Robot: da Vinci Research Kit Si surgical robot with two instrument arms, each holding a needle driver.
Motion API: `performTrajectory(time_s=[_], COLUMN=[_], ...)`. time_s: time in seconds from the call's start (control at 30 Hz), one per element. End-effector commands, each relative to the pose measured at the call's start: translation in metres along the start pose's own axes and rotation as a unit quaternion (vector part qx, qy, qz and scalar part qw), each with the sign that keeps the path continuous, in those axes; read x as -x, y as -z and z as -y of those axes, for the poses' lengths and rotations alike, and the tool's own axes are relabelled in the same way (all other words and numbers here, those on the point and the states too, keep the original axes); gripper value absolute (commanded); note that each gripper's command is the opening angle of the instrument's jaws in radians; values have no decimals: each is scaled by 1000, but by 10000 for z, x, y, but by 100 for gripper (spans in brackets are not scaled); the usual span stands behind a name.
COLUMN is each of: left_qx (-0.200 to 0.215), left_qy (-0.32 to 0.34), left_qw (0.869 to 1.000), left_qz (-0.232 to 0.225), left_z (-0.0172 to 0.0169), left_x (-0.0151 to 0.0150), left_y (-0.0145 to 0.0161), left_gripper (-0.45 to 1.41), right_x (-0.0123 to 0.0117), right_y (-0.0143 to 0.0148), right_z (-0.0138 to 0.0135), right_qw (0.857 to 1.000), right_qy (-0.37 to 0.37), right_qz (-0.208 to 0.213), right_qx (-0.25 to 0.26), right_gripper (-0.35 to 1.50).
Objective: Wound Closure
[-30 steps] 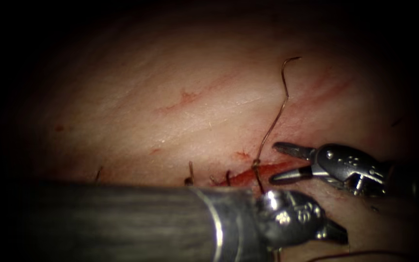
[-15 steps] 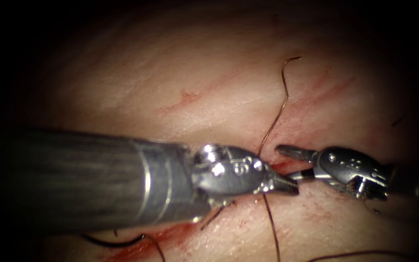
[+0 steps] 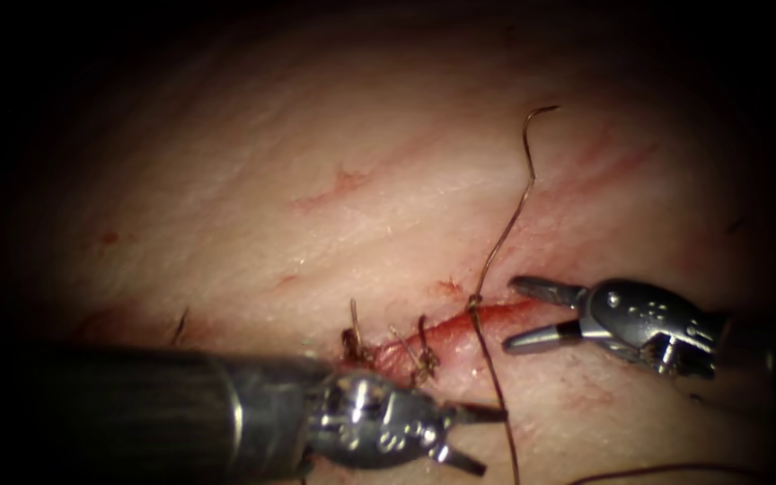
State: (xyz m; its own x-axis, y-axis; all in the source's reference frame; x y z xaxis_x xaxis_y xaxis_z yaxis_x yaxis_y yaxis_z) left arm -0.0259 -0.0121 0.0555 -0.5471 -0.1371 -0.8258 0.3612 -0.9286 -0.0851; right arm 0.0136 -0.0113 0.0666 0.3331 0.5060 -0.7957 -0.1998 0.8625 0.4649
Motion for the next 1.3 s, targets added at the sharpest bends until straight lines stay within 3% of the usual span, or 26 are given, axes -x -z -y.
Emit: performTrajectory(time_s=[0.03, 0.13, 0.23, 0.43, 0.63, 0.93, 1.3], left_qx=[-13, -65, -123, -214, -223, -243, -247], left_qy=[-30, -45, -33, -37, -70, -79, -82], left_qw=[999, 997, 992, 976, 972, 966, 962], left_qz=[5, 27, -10, -36, -26, -47, -79], left_z=[-19, -33, -29, -22, -19, -10, -17], left_x=[5, 19, 22, 20, 31, 32, 9], left_y=[-22, -37, -41, -40, -76, -89, -92], left_gripper=[52, 71, 78, 76, 74, 64, 54], right_x=[6, 6, 7, 8, 8, 7, 9], right_y=[-7, -4, -3, -2, -1, -2, -3], right_z=[1, 2, 2, 2, 5, 6, 8], right_qw=[1000, 1000, 1000, 1000, 1000, 1000, 1000], right_qy=[-1, -1, 0, 0, 0, 0, 0], right_qz=[-1, -3, -3, -3, -3, -6, -9], right_qx=[0, -1, -2, -2, -2, -1, -1], right_gripper=[133, 133, 133, 133, 131, 131, 131])
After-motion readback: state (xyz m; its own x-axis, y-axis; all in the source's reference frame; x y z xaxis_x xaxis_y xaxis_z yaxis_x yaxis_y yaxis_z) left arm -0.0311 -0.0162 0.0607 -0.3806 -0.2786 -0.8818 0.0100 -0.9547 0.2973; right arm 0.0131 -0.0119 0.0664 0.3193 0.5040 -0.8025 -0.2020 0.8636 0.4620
